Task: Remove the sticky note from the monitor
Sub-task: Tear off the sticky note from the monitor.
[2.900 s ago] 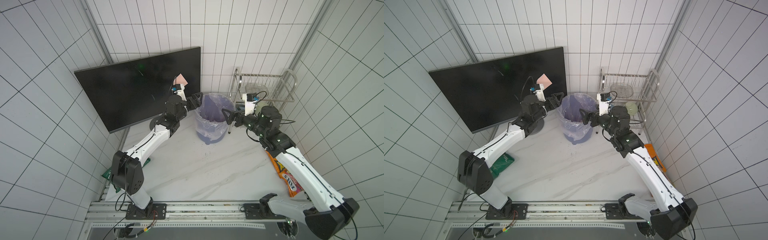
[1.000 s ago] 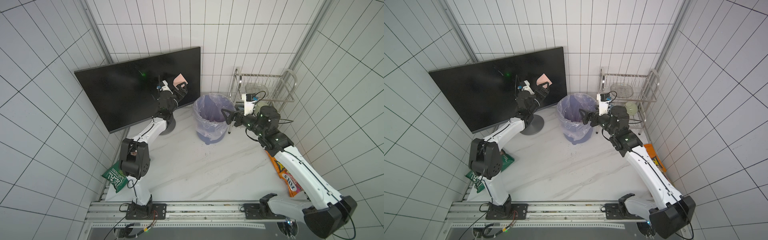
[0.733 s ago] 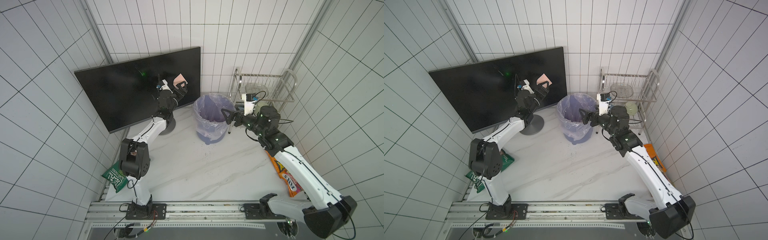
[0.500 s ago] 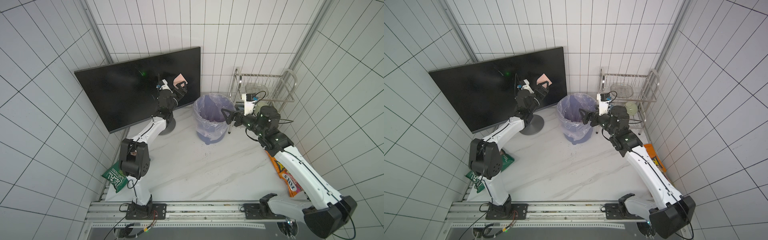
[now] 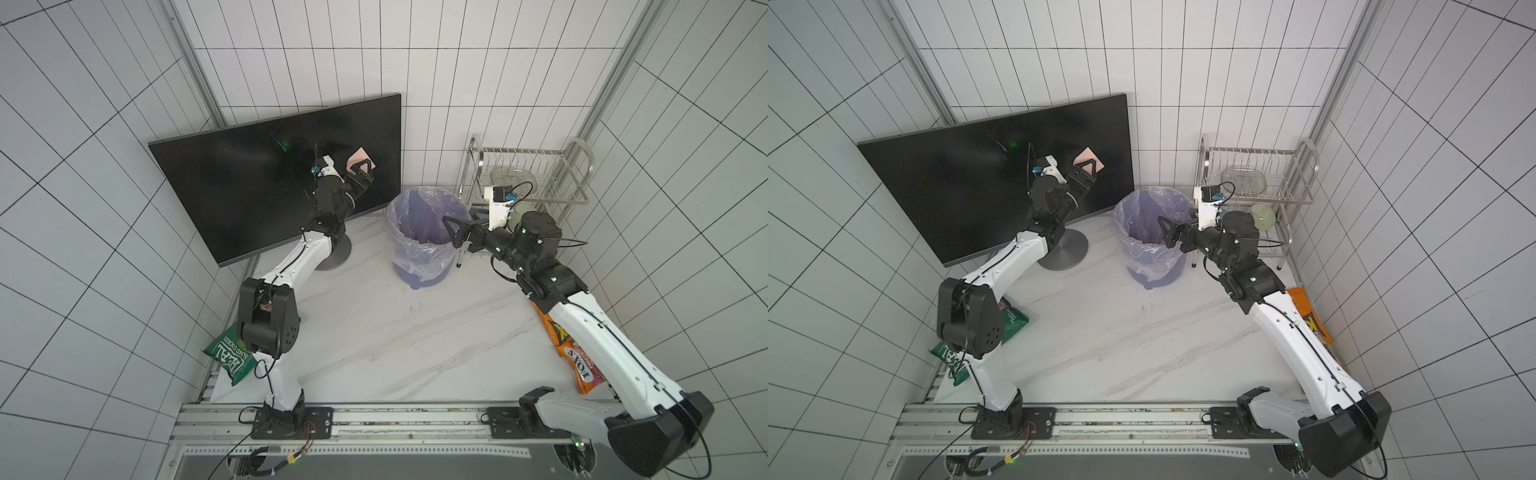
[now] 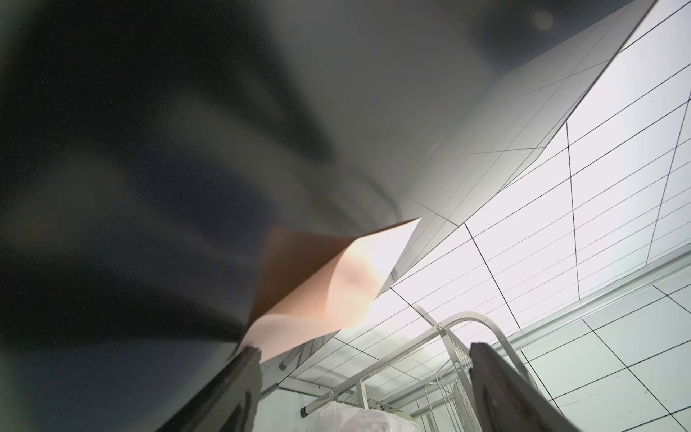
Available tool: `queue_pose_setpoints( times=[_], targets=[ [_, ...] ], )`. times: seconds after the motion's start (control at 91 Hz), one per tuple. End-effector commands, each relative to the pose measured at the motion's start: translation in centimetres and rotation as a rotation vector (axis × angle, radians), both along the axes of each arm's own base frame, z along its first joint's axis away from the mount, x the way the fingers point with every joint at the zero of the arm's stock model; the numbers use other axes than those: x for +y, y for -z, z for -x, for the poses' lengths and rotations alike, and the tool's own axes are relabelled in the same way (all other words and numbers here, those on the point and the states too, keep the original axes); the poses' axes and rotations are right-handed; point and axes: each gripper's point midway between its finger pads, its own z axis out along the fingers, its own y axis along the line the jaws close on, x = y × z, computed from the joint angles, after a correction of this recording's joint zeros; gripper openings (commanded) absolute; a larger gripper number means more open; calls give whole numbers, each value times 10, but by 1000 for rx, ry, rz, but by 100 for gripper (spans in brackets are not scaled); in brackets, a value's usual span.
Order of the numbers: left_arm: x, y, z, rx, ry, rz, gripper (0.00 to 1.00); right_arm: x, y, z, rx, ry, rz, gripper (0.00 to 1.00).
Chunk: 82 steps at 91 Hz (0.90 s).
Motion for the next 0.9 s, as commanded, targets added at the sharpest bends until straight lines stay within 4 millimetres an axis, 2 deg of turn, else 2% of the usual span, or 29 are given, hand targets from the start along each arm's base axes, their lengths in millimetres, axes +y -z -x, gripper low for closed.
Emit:
queue_pose_setpoints(
  times=[0.0, 0.275, 0.528, 0.715, 0.891],
  targets=[
    [1, -21, 6, -22, 15, 7, 87, 0, -2, -1, -11, -8, -18, 99],
    [-6, -11, 2, 1, 16, -11, 87, 0, -2, -1, -12, -8, -16, 99],
    [-10, 9, -3, 33, -13, 12, 90, -3, -2, -2, -12, -3, -12, 99],
    [-19, 17, -8, 44, -4, 24, 91, -4, -1, -3, -10, -1, -11, 99],
    [-26, 33, -13, 71, -4, 32, 92, -5, 3, -4, -4, 2, -8, 99]
  ],
)
